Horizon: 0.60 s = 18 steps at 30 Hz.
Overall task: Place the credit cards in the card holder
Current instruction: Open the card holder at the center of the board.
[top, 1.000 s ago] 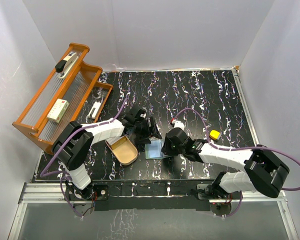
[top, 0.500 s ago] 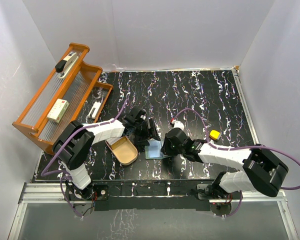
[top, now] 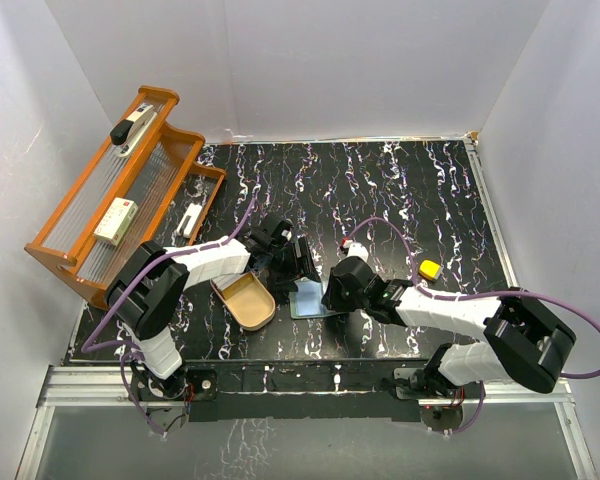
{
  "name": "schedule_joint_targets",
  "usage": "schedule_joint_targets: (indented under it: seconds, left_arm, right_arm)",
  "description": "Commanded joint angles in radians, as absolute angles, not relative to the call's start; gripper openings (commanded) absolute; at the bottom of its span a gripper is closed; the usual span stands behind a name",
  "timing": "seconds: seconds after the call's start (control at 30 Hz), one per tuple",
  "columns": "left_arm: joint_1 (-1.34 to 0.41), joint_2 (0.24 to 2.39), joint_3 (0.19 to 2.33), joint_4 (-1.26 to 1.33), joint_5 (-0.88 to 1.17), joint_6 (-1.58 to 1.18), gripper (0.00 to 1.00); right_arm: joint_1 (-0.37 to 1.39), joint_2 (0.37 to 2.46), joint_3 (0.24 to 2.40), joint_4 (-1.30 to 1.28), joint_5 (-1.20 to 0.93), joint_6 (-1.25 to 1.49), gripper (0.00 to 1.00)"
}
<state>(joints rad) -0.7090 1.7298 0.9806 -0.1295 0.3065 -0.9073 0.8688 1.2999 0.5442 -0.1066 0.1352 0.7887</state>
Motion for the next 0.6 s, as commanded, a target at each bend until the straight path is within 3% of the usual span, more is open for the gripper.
schedule_joint_targets:
  seconds: [0.0,0.57]
  left_arm:
    - [-0.705,1.701,1.007,-0.211,0.272,-0.887,0.7]
    - [-0.706,1.649,1.022,-0.212,0.288,-0.897,0.7]
  right_arm:
    - [0.873,1.298,0.537,-0.06,0.164,0.793,0.2]
    - [0.873,1.305,0.529,-0.054,0.167,0.794,0.19]
